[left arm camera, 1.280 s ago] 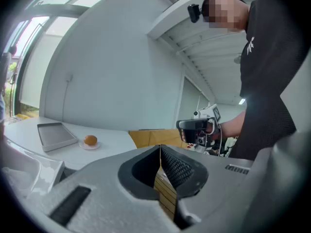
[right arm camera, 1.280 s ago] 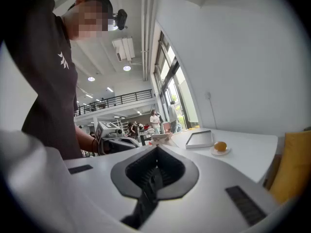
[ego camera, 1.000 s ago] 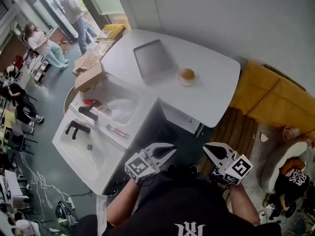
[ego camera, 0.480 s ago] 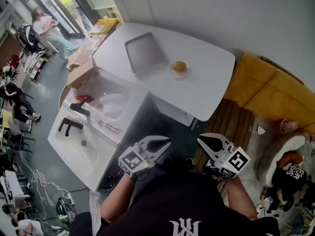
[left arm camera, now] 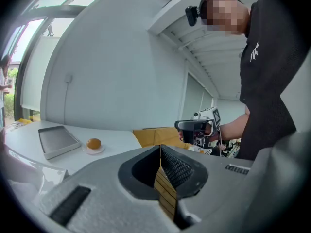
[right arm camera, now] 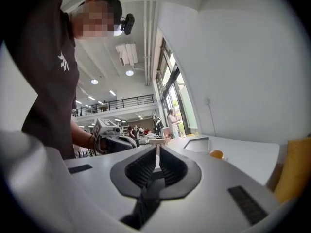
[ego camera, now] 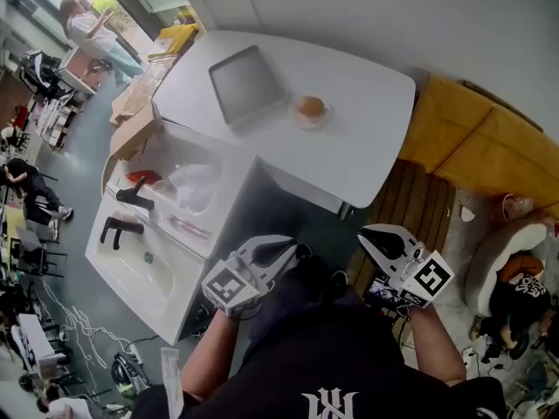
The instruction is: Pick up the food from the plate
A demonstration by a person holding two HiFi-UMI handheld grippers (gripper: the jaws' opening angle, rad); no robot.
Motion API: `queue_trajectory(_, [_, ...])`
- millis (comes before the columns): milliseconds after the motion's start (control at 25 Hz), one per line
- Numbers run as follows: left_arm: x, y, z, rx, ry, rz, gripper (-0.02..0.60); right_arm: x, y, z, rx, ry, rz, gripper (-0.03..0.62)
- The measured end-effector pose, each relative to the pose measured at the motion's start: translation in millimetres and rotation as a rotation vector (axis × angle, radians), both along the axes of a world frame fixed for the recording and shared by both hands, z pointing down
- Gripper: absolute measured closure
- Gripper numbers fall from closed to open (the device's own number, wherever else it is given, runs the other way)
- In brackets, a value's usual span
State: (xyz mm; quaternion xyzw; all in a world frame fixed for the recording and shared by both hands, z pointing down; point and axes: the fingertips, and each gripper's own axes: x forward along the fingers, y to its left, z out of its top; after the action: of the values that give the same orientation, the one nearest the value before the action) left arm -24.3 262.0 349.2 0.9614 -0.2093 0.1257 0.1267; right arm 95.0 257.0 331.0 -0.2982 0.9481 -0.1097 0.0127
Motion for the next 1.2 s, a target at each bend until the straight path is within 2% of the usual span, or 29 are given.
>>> queue_trajectory(120, [-6.9, -26.7, 1.8, -0.016, 0.034, -0.012, 0.575, -5.1, -20.7, 9.7, 0.012, 0.055, 0.014, 0.589])
queue_trajectory(280, [-6.5, -69.5, 5.7, -0.034, 0.074, 0.004, 0.575, -14.6, -54.5, 12.0, -0.013, 0.075, 0.012, 0.589])
queue_trajectory(520, [-12.6, -142.7, 5.9, -0.052, 0.16, 0.02, 0.575, -39.0, -132.5, 15.1, -0.052, 0.1, 0.03, 0.589])
queue_trajectory(800, [-26.9, -195.5, -0.2, -0.056, 0.184, 0.057, 0.575, -65.0, -201.7, 6.1, -0.043, 0.151, 0.04, 0.589])
queue_trajectory(920, [-32.6, -213.4, 0.5, -0.042, 0.172, 0.055, 0.575, -76.0, -222.6, 1.1, -0.026, 0.167, 0.017, 0.589])
queue_trajectory(1200, [-33.5, -252.5, -2.0, -0.035, 0.171, 0.007, 0.575, -81.5, -260.0, -9.0, -0.001, 0.12, -0.058, 0.588])
